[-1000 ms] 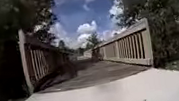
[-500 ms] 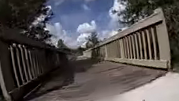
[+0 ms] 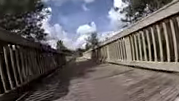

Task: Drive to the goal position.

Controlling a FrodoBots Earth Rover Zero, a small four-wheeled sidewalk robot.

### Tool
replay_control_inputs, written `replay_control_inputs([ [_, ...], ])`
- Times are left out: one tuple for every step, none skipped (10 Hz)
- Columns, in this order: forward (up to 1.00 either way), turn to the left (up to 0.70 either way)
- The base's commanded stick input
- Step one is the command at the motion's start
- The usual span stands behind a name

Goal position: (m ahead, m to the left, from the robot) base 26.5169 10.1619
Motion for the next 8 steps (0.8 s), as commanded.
replay_control_inputs([
  [1.0,0.19],
  [1.0,0.04],
  [1.0,0.0],
  [1.0,0.0],
  [1.0,0.0],
  [1.0,0.0],
  [1.0,0.0],
  [1.0,0.0],
])
